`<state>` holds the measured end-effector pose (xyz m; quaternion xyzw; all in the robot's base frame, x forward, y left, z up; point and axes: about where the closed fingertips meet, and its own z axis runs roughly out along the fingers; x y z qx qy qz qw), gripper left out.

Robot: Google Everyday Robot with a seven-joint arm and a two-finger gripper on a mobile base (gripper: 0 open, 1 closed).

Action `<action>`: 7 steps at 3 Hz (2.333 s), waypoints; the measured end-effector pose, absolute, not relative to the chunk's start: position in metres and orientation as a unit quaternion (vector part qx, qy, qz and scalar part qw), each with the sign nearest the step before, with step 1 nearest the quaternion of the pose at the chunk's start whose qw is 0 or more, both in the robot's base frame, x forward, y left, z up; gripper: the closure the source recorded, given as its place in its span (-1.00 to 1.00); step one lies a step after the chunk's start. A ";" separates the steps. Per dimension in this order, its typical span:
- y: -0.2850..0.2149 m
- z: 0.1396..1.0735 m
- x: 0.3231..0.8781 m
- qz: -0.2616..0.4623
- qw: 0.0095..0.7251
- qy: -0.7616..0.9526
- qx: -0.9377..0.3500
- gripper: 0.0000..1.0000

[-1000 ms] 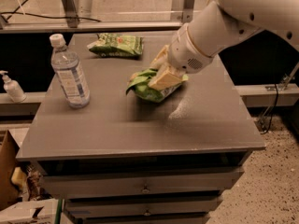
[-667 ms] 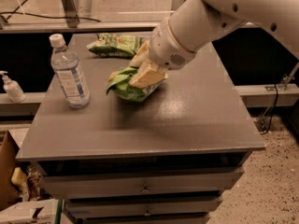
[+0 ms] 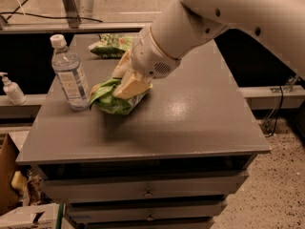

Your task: Move green rice chip bag near blue plastic bottle

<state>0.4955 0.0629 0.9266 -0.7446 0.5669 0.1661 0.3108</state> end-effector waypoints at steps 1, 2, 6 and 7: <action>0.074 0.916 0.486 0.168 0.299 0.562 -0.753 1.00; 0.082 0.904 0.481 0.163 0.288 0.560 -0.759 1.00; 0.071 0.875 0.482 0.143 0.251 0.585 -0.758 -0.74; 0.070 0.874 0.480 0.143 0.246 0.587 -0.758 -1.00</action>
Offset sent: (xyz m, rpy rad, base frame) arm -0.0172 0.0262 -0.0408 -0.0750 0.0235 0.0411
